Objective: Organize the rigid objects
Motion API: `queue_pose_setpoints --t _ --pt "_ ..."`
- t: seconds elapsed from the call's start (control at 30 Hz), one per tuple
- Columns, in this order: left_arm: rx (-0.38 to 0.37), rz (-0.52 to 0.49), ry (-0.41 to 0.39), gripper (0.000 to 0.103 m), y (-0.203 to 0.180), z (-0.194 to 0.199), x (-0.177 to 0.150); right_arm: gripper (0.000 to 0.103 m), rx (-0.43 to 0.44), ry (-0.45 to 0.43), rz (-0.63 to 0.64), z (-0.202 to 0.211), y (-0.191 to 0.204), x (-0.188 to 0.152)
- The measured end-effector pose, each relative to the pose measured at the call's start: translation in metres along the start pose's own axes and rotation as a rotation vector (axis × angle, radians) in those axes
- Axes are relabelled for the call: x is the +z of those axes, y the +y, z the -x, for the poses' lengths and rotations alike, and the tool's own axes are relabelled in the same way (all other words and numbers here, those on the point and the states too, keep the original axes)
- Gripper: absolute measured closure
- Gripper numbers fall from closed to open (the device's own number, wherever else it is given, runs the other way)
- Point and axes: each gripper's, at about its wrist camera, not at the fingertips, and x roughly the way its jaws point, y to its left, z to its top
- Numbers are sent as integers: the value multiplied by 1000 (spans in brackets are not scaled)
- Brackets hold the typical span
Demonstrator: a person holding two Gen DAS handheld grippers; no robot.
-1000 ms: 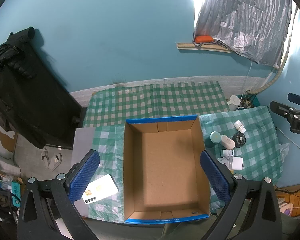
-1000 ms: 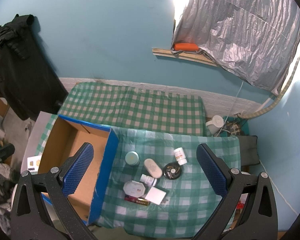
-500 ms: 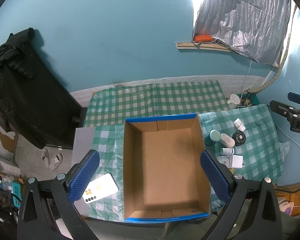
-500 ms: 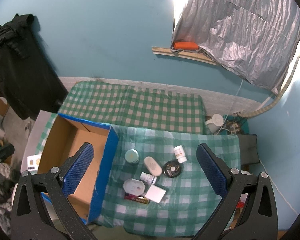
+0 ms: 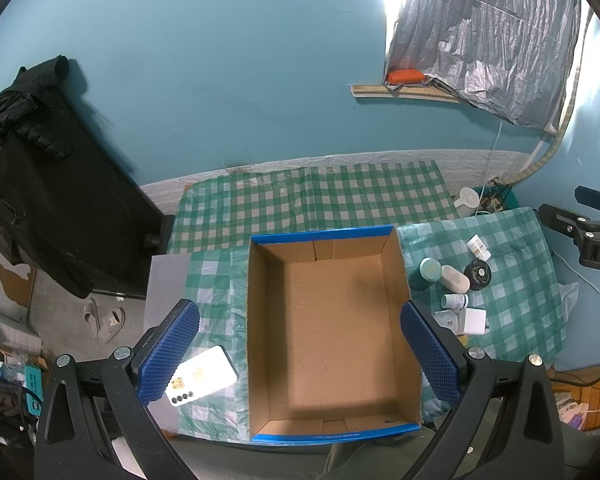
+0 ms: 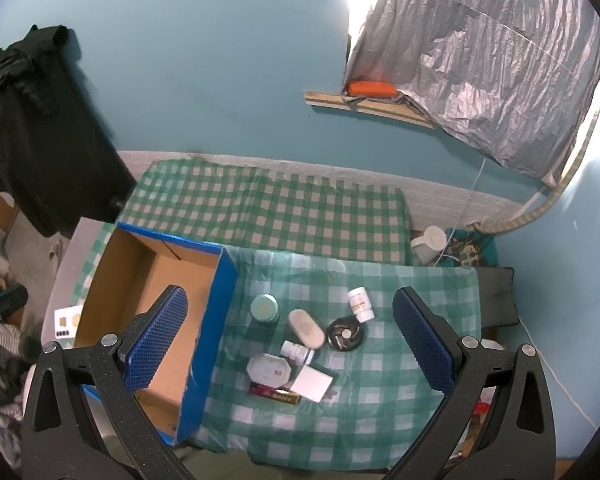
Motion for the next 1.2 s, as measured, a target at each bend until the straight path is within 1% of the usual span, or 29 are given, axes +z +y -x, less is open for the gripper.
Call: queue_pose_setpoints --t 0.23,0.4,0.57,0.6,0.67,0.7,0.73,0.87,1.1,1.2 --pt "1 0 1 2 0 0 0 1 0 1 0 1 1 -1" --pt "-7 6 10 2 -1 0 -1 1 10 13 -1 -4 2 -12" --pt "9 21 28 2 13 -9 -8 1 49 49 -24 -12 -8 -20" --pt "11 28 34 2 16 -11 -9 1 59 58 -39 -15 -14 -26" --pt "9 37 50 2 24 -18 -12 1 66 76 -57 -21 -20 -25" --pt "8 41 59 2 28 -22 -14 1 64 91 -71 -24 -25 -31" --pt "9 44 67 2 32 -25 -14 1 62 103 -78 -28 -28 -26" --pt "24 42 89 2 44 -38 -22 1 58 166 -111 -45 -42 -30" --pt "57 33 134 2 63 -61 -35 1 57 261 -143 -80 -51 -48" --pt "69 35 158 2 72 -73 -44 1 59 289 -152 -94 -53 -58"
